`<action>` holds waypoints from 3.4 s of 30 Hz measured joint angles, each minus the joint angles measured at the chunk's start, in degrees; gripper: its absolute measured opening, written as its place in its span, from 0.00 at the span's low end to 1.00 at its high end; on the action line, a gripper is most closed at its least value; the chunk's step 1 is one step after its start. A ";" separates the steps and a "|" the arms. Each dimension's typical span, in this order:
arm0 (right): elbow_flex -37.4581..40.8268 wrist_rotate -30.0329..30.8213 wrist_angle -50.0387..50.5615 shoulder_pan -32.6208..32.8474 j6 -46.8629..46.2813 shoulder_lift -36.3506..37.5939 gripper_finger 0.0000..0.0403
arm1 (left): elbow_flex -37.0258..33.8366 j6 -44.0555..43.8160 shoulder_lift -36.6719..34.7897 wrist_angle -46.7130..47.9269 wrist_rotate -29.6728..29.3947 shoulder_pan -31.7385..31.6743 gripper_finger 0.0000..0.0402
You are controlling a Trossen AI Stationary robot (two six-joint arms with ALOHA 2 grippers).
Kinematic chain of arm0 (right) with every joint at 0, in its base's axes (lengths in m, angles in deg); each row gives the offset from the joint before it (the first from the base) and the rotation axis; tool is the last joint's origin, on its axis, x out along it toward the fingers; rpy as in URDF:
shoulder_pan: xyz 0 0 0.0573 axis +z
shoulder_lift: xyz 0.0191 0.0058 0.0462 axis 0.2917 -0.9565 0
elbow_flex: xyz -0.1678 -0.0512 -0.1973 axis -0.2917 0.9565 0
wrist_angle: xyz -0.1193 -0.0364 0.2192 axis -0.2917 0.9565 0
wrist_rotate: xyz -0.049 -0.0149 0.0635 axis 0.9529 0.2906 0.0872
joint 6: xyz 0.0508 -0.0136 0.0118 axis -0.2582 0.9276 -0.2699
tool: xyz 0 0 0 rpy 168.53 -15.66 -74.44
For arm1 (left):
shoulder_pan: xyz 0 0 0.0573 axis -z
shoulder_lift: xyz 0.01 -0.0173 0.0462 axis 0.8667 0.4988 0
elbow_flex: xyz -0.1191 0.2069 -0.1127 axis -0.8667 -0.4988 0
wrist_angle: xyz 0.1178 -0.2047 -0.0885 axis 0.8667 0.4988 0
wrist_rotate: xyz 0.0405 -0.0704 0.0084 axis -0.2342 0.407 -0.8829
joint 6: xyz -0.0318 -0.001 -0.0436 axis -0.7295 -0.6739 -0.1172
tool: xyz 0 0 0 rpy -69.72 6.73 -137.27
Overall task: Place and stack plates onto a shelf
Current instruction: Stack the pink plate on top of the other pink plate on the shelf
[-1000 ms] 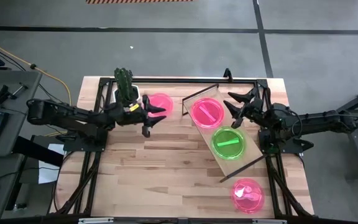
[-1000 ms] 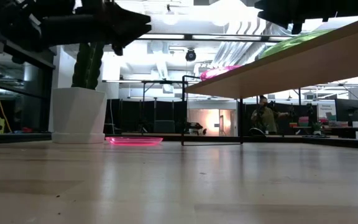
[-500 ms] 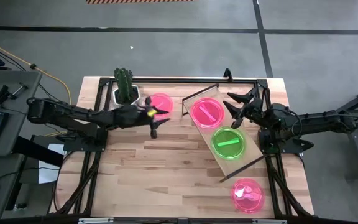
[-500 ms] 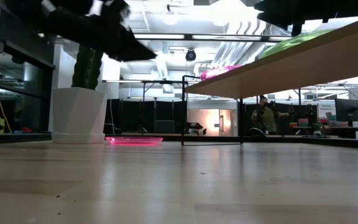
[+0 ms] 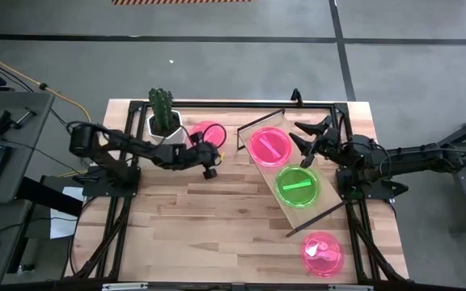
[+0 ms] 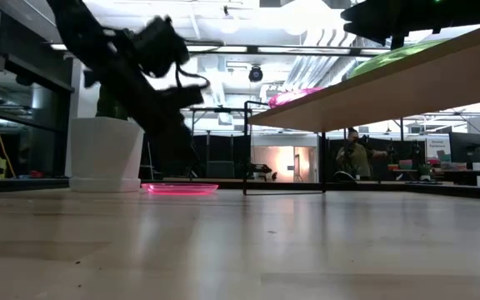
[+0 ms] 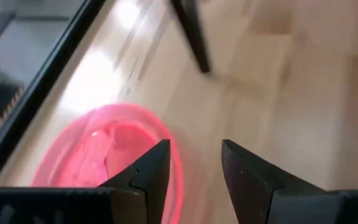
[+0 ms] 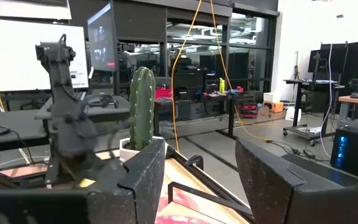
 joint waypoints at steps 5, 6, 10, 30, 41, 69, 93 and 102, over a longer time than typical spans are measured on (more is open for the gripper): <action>0.00 0.02 1.08 0.00 -0.01 0.00 0.46 | 0.00 -0.45 4.11 -5.45 4.41 -4.27 0.34; 0.00 0.02 1.35 0.00 -0.03 0.00 0.46 | 0.02 -0.45 4.90 -6.60 5.96 -5.00 0.34; 0.00 0.05 3.06 0.00 -0.05 0.00 0.46 | 0.00 -0.50 7.51 -9.30 8.78 -7.09 0.34; 0.00 -0.04 3.83 0.00 -0.83 0.00 0.46 | 0.00 -2.50 11.09 -9.64 2.64 -9.88 0.08; 0.00 -0.02 3.83 0.00 -1.55 0.00 0.46 | 0.00 -2.12 2.83 -3.56 2.78 -3.92 0.00; 0.00 0.15 -0.25 0.00 -1.08 0.00 0.46 | 6.69 28.65 -20.88 -10.16 10.35 12.24 0.00; 0.00 2.82 -10.06 0.00 2.63 0.07 0.46 | 31.54 43.48 13.26 -5.44 21.41 5.00 0.00; 0.00 2.82 -9.78 0.00 2.97 0.07 0.46 | 31.56 43.17 13.45 -4.66 20.83 5.00 0.01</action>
